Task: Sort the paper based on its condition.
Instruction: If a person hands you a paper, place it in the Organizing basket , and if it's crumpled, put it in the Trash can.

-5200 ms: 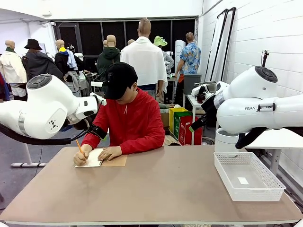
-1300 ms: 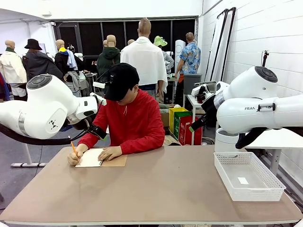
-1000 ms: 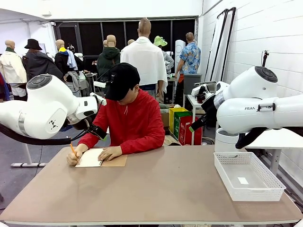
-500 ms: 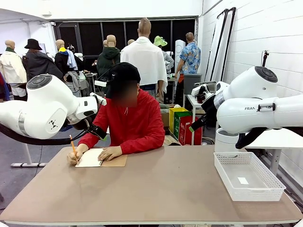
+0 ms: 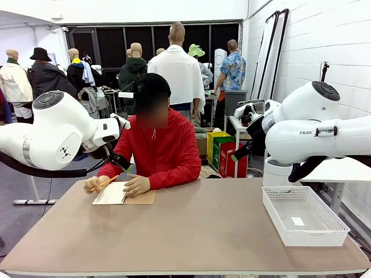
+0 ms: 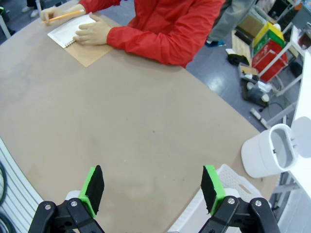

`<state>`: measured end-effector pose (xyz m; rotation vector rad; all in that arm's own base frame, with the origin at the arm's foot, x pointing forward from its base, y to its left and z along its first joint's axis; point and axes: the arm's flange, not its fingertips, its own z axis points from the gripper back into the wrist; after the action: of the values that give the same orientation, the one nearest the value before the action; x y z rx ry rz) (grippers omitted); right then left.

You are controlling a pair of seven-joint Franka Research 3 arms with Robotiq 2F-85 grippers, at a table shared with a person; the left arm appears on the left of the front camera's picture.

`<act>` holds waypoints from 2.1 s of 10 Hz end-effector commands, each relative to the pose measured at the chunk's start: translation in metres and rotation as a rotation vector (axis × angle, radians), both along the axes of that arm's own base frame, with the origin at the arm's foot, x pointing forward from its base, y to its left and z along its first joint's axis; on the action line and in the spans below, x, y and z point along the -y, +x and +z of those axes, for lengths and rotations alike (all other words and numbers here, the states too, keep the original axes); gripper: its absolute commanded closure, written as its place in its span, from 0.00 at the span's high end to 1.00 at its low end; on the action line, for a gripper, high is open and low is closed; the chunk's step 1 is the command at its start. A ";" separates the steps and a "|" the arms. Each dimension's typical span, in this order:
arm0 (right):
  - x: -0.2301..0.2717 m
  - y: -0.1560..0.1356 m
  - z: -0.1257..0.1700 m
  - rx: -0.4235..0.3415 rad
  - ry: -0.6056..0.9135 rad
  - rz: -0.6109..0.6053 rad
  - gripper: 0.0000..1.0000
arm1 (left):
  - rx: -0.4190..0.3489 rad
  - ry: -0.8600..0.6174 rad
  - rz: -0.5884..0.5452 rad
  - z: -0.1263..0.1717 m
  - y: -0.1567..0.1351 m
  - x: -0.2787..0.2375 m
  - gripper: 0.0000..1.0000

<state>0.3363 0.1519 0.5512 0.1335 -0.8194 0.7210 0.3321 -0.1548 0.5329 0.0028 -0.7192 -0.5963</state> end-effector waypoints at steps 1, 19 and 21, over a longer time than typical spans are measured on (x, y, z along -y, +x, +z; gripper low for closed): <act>0.001 0.000 -0.001 -0.004 0.002 0.001 1.00 | -0.001 0.001 0.001 0.000 0.000 0.000 1.00; 0.001 0.000 -0.001 -0.004 0.002 0.001 1.00 | -0.001 0.001 0.001 0.000 0.000 0.000 1.00; 0.001 0.000 -0.001 -0.004 0.002 0.001 1.00 | -0.001 0.001 0.001 0.000 0.000 0.000 1.00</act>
<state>0.3363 0.1519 0.5512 0.1335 -0.8194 0.7209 0.3321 -0.1548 0.5329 0.0028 -0.7192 -0.5963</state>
